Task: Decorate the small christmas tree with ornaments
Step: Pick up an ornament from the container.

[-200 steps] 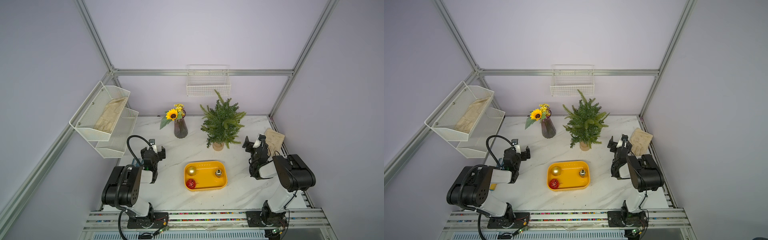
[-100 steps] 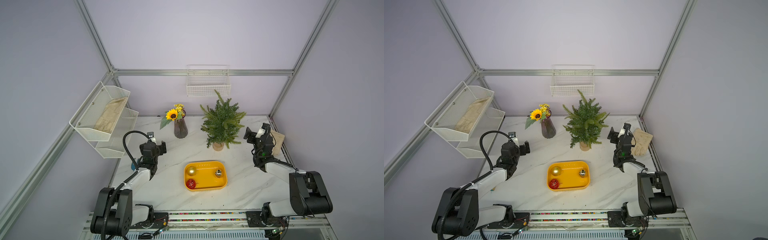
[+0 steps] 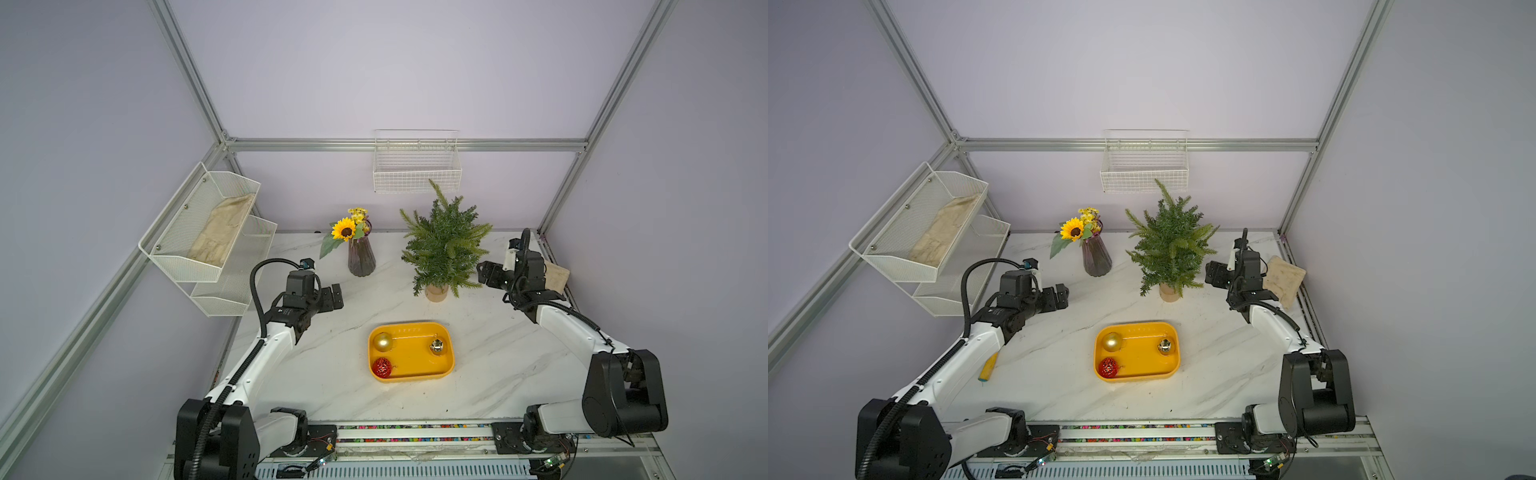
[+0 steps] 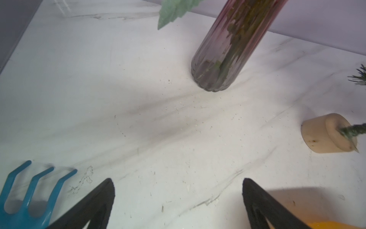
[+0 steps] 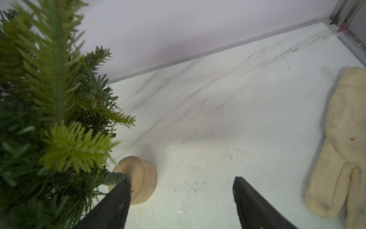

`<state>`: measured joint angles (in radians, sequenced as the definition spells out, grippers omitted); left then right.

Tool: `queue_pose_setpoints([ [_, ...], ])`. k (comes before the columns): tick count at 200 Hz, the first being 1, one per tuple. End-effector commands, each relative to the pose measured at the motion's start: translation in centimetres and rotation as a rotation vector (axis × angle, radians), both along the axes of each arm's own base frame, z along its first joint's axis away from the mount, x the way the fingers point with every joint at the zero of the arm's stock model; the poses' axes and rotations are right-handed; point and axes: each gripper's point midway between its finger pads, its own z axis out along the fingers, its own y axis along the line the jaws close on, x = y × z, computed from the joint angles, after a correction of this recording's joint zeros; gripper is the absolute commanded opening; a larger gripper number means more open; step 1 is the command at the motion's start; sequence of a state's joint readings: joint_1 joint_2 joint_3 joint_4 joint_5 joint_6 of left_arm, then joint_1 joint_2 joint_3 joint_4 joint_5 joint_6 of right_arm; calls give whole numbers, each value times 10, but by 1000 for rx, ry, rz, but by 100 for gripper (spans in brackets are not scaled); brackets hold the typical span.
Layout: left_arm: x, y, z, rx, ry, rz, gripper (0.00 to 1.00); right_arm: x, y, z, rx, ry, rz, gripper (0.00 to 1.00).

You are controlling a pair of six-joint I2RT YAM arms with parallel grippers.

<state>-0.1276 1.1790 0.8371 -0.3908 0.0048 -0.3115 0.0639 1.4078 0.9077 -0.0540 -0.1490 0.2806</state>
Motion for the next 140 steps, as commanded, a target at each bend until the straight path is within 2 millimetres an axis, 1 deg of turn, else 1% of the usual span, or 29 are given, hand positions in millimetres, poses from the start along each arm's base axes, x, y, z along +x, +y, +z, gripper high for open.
queue_pose_setpoints([
  [1, -5, -23, 41, -56, -36, -113, 100, -20, 14, -9, 87, 117, 34, 80],
  [6, -7, -25, 41, -58, -30, -125, 100, -23, 13, -11, 95, 129, 24, 79],
  [13, -9, -28, 40, -59, -20, -138, 100, -28, 12, -19, 101, 162, 7, 78],
  [15, -10, -29, 39, -60, -16, -142, 100, -31, 12, -12, 103, 147, 3, 78],
  [19, -12, -32, 39, -60, -9, -149, 100, -34, 11, -10, 106, 148, -8, 78],
  [38, -22, -48, 34, -54, 37, -192, 100, -53, 2, -15, 105, 189, -68, 77],
  [51, -31, -61, 27, -32, 70, -217, 99, -67, 1, -17, 120, 205, -79, 77],
  [86, -63, -91, 7, 1, 205, -261, 97, -99, 12, -22, 186, 239, -54, 75],
  [115, -90, -121, -2, 73, 285, -316, 94, -111, 14, -29, 211, 239, -48, 75],
  [140, -105, -140, -4, 132, 350, -322, 93, -113, 18, -37, 224, 238, -34, 74],
])
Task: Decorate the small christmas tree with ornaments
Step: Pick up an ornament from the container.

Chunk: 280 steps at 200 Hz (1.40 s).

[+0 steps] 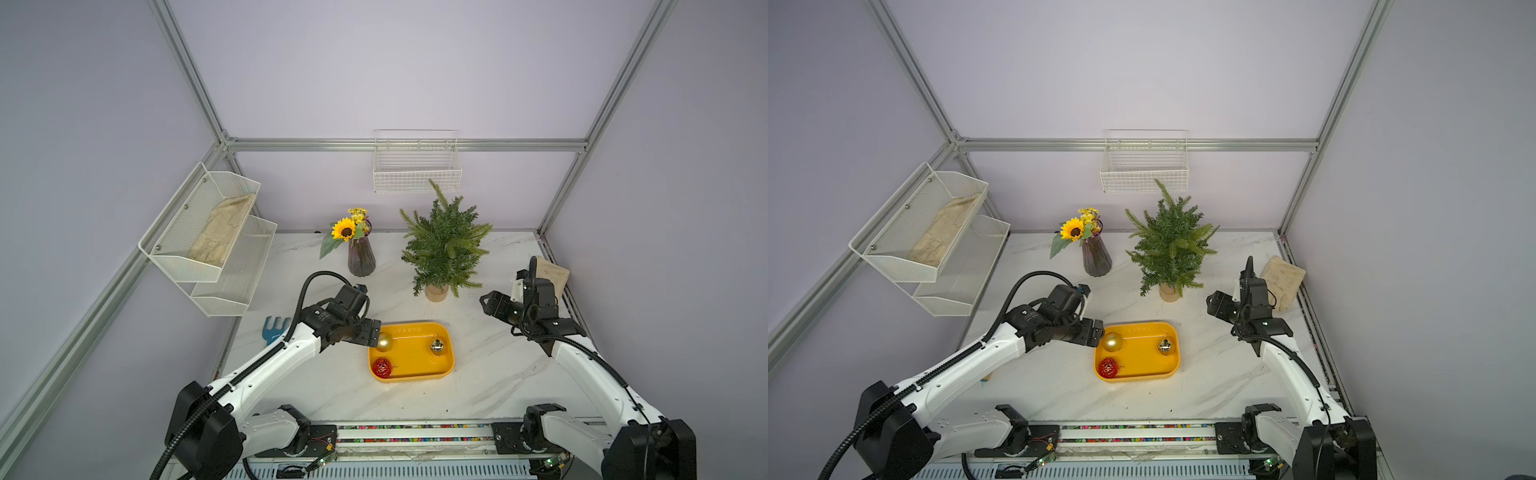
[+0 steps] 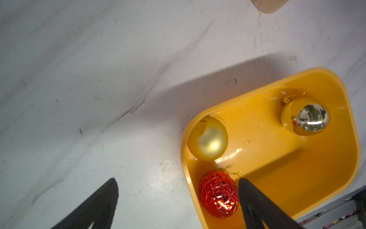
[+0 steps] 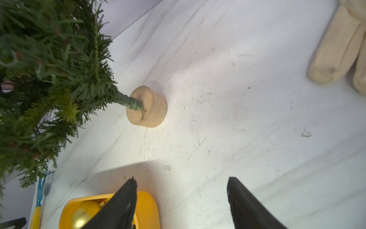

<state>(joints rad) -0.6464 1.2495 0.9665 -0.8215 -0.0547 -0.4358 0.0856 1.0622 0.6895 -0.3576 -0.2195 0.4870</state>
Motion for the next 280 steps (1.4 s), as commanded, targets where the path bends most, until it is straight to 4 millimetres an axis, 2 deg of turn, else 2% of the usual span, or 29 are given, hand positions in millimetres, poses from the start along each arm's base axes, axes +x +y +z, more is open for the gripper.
queue_pose_setpoints([
  [1, 1, -14, 29, 27, -9, 51, 92, -4, 6, -5, 37, 8, 7, 74],
  [29, -1, -39, 27, 57, 30, 30, 88, -1, 10, -6, 52, -5, 25, 74],
  [33, 0, -43, 18, 78, 52, 25, 86, -1, 10, -6, 50, -6, 26, 74],
  [42, 1, -50, 13, 87, 70, 27, 82, 0, 10, -7, 50, -8, 29, 74],
  [84, 8, -66, -9, 118, 151, 102, 74, 1, 12, -7, 50, -12, 45, 74],
  [179, 25, -63, -43, 245, 164, 171, 72, 0, 16, -8, 59, -13, 64, 74],
  [216, 27, -66, -49, 253, 171, 172, 68, 0, 16, -8, 60, -16, 63, 74],
  [280, 25, -64, -59, 269, 186, 182, 70, 0, 16, -10, 65, -13, 64, 74],
])
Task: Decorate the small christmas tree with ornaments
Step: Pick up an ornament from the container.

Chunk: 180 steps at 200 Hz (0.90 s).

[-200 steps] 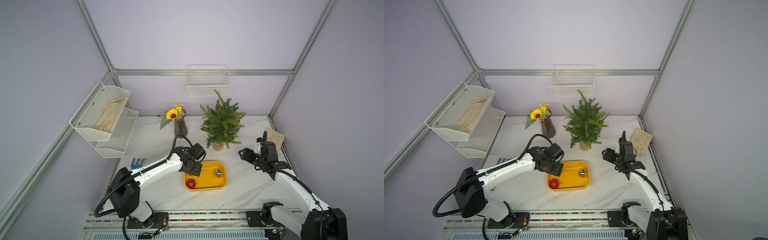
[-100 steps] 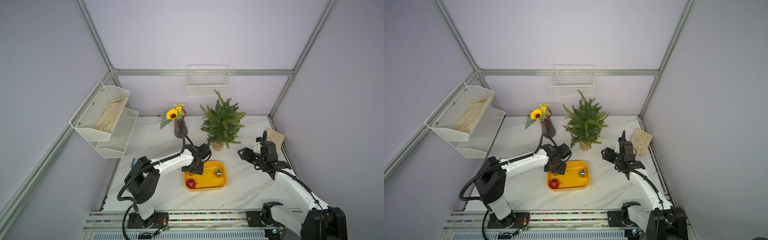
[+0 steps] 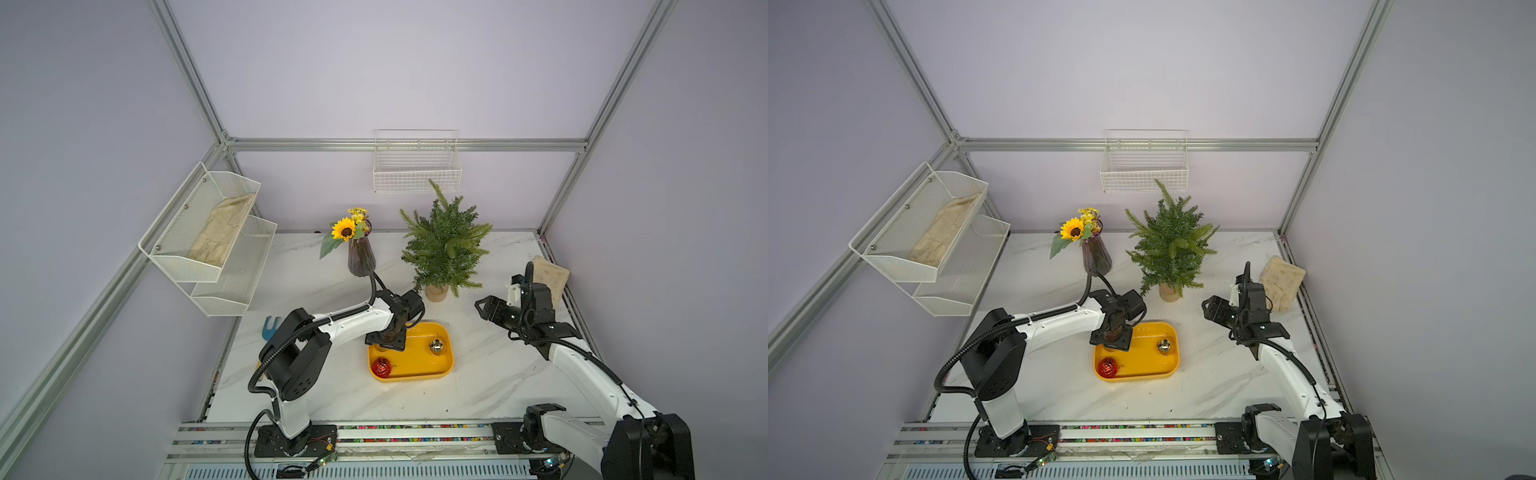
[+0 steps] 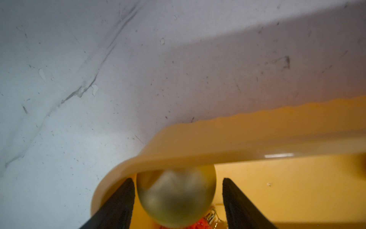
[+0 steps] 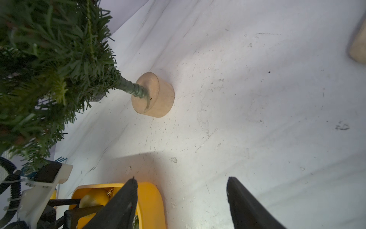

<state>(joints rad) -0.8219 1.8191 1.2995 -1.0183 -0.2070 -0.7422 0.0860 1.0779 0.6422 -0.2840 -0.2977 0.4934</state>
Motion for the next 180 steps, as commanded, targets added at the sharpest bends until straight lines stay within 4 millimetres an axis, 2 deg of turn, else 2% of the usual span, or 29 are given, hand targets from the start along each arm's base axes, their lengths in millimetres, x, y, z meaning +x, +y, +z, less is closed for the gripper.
queue_pose_setpoints([
  [1, 15, -15, 17, -37, -61, 17, 70, 1, 3, 0, 8, -9, 9, 74],
  [83, 18, -20, 8, -37, -49, 12, 66, 1, 3, 0, 9, -10, 7, 73],
  [180, 21, -23, 16, -54, -72, 0, 60, 1, 3, 0, 8, -14, 8, 73],
])
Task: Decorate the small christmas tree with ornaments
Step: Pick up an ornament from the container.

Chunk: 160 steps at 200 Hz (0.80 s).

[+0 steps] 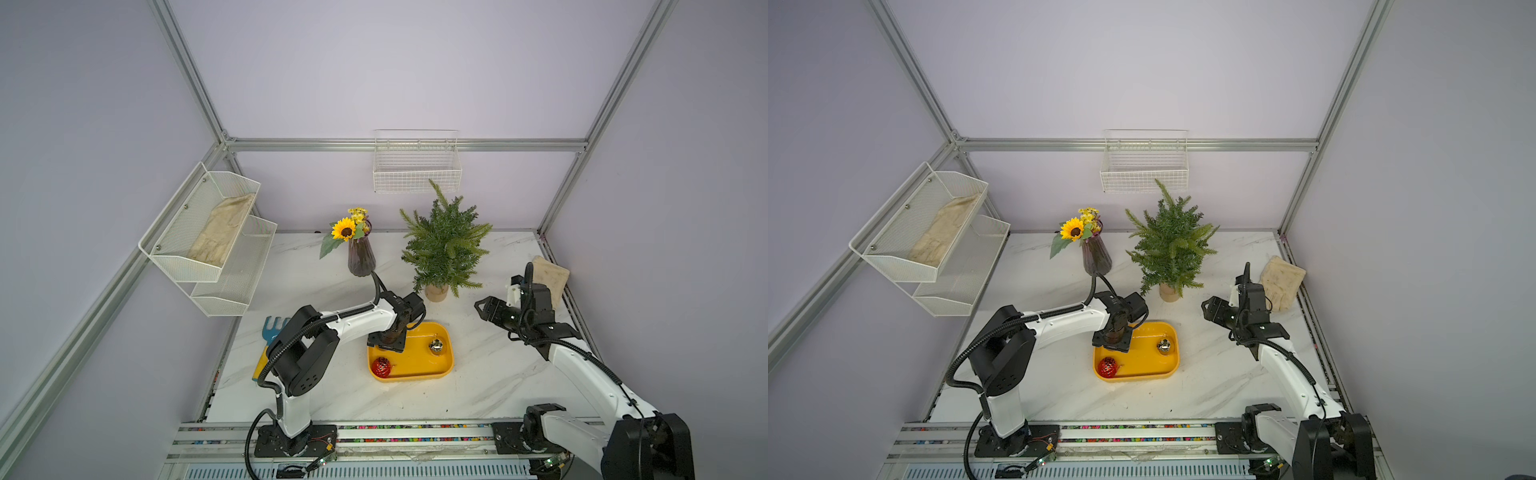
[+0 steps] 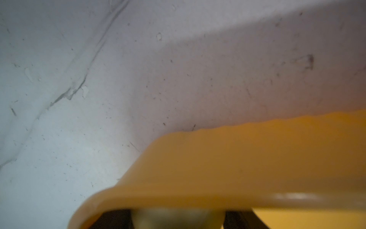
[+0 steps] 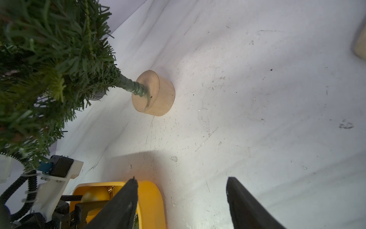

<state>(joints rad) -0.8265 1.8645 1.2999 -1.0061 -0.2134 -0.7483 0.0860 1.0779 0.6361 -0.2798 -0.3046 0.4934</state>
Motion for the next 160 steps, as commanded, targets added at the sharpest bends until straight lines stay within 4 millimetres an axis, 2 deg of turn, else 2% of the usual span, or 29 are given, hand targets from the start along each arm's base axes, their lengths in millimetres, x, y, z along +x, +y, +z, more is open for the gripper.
queue_pose_setpoints([
  [1, 21, -23, 30, -81, -90, -2, 60, 2, 2, 2, 4, -16, 3, 73],
  [38, 19, -25, 49, -116, -111, -40, 60, 1, 2, 6, 3, -19, 5, 73],
  [75, 15, -25, 86, -178, -163, -114, 60, -5, 4, 13, 16, -26, 15, 73],
  [117, 9, -31, 133, -266, -221, -259, 59, -8, 11, 40, 56, -80, 39, 73],
  [160, 9, -25, 177, -287, -305, -327, 58, -8, 15, 63, 72, -126, 51, 72],
])
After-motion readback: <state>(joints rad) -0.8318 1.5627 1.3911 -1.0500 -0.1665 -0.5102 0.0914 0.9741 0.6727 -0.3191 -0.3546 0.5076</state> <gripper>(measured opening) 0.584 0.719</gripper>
